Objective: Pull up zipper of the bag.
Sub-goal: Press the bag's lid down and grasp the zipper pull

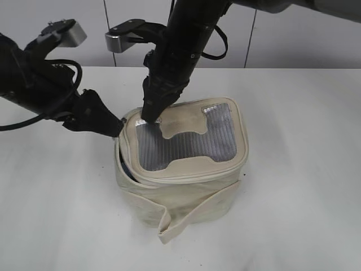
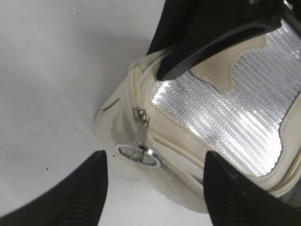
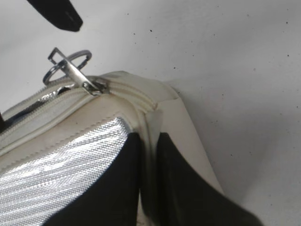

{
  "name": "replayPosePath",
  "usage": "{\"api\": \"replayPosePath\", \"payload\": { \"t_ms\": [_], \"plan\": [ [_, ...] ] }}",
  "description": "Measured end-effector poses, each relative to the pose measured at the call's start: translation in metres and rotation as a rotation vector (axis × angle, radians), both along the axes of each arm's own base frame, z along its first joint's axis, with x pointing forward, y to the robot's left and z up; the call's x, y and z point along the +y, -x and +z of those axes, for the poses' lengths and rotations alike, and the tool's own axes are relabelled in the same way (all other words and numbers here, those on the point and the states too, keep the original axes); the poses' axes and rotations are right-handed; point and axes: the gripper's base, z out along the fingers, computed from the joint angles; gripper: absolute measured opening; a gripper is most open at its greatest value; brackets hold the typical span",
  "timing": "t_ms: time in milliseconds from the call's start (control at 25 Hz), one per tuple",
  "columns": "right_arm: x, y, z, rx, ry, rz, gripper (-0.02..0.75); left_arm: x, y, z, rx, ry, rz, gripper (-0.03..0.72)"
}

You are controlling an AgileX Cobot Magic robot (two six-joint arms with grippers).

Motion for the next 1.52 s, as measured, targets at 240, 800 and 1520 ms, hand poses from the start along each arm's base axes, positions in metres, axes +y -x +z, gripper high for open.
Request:
{"api": "replayPosePath", "payload": {
  "t_ms": [240,800,1520],
  "plan": [
    [0.0,0.0,0.0,0.0,0.0,0.0,0.071,-0.005,-0.01,0.001,-0.005,0.001,-0.014,0.46],
    [0.0,0.0,0.0,0.0,0.001,-0.002,0.071,-0.005,-0.007,0.0,0.009,-0.022,-0.052,0.09],
    [-0.001,0.0,0.0,-0.002,0.024,-0.031,0.071,0.0,0.003,-0.004,0.124,-0.086,-0.098,-0.003]
  ]
}}
